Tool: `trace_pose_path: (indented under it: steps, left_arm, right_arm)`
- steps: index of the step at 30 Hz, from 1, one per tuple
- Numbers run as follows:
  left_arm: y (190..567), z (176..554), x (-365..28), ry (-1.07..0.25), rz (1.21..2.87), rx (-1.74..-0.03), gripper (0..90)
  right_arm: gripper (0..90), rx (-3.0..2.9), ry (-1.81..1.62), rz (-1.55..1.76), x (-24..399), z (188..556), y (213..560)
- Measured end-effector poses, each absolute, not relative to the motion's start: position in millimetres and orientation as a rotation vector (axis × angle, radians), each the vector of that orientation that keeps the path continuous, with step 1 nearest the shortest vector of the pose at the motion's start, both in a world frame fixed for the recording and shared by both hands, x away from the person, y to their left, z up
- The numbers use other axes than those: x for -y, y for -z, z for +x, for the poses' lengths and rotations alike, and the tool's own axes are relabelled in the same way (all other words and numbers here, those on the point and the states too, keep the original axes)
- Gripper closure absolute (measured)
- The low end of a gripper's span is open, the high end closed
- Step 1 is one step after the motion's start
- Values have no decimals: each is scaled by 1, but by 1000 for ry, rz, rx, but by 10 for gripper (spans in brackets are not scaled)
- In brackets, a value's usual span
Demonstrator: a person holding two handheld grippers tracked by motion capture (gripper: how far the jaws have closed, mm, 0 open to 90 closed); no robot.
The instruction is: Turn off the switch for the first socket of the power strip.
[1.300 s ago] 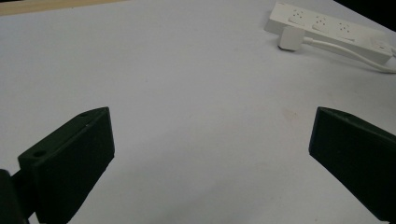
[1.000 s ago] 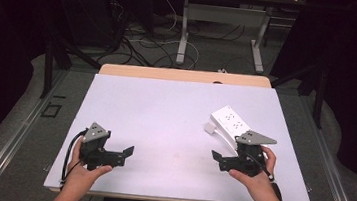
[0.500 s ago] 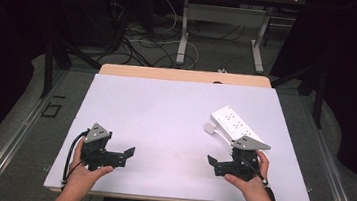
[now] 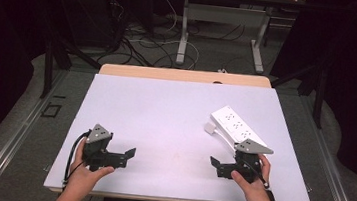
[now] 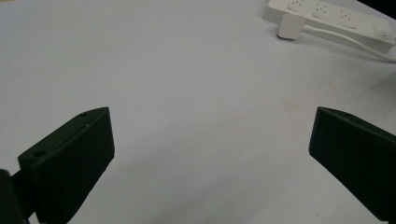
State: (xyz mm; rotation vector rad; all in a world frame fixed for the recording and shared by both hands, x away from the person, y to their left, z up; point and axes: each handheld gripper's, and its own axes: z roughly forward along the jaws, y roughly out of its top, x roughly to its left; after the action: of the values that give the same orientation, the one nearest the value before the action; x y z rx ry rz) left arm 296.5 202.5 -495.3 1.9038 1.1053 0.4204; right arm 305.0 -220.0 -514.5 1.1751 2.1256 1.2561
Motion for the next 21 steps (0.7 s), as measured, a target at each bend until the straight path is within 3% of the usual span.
trace_pose_path:
  steps: [21]
  left_arm:
    - [500, 299, -203, -423, 1915, -1117, 1]
  right_arm:
    - [0, -2139, -1268, 1180, 225, 304, 531]
